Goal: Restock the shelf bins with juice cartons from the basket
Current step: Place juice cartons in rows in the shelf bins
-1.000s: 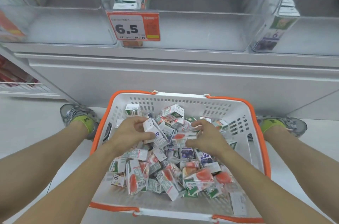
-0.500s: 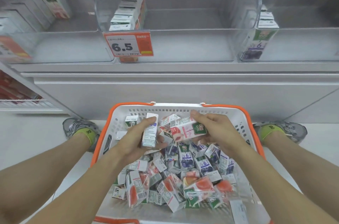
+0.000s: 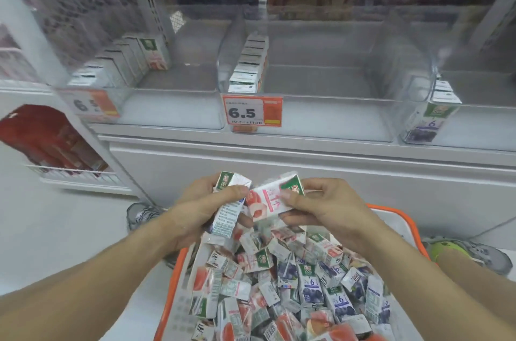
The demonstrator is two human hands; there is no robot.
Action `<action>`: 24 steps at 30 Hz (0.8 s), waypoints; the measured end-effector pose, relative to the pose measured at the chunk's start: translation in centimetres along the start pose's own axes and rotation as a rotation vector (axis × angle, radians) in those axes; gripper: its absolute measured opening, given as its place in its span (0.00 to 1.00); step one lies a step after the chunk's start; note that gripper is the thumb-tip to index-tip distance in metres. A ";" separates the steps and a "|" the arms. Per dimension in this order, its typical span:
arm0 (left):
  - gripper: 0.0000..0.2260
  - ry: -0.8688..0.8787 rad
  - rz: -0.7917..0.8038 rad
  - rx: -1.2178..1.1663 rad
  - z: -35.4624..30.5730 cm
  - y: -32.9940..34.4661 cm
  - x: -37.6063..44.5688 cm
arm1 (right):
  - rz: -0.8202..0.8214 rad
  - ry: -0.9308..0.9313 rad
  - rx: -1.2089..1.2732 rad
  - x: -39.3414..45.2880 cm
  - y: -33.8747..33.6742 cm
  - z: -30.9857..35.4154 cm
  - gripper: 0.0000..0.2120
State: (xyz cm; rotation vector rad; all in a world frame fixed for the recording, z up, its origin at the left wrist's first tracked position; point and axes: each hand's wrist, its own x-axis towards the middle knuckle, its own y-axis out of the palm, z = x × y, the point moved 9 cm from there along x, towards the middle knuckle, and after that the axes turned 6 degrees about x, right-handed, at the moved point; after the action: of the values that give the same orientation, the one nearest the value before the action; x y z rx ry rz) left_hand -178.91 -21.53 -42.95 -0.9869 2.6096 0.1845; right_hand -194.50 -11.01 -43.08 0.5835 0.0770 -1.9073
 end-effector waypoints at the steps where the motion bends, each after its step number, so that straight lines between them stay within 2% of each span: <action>1: 0.24 0.035 -0.041 0.023 -1.2 -1.4 -0.3 | 0.045 -0.001 -0.004 0.0 1.3 1.0 0.15; 4: 0.26 0.131 -0.094 0.085 -5.4 -5.1 -1.3 | 0.115 -0.080 -0.028 0.0 5.3 5.1 0.12; 7: 0.28 0.239 -0.140 0.076 -10.0 -9.0 -2.5 | 0.101 -0.278 -0.084 0.4 9.5 10.6 0.10; 10: 0.25 0.365 -0.324 0.045 -12.6 -14.2 -3.2 | 0.045 -0.528 -0.241 1.5 14.2 16.0 0.09; 14: 0.23 0.350 -0.657 -0.140 -11.2 -20.1 -3.2 | -0.027 -0.768 -0.529 6.7 20.5 21.0 0.12; 16: 0.24 0.315 -0.727 -0.171 -10.2 -21.1 -3.1 | -0.072 -0.771 -0.622 11.3 23.0 22.2 0.13; 18: 0.22 0.285 -0.725 -0.212 -9.1 -21.5 -3.0 | -0.102 -0.685 -0.617 16.8 24.7 22.9 0.15; 20: 0.16 0.230 -0.684 -0.285 -8.1 -21.9 -2.6 | -0.129 -0.599 -0.721 22.7 26.7 23.5 0.19; 23: 0.05 0.146 -0.662 -0.403 -6.2 -23.1 -2.3 | -0.150 -0.538 -0.949 29.7 29.4 23.9 0.19; 24: 0.06 0.142 -0.671 -0.397 -5.7 -23.6 -2.2 | -0.167 -0.538 -0.998 31.2 29.8 24.0 0.21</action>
State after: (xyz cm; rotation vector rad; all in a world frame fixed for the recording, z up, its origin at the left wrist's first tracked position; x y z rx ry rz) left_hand -163.32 -39.23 -36.82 -2.0077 2.2363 0.4809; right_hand -185.83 -57.58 -29.01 -0.6156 0.6919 -1.8364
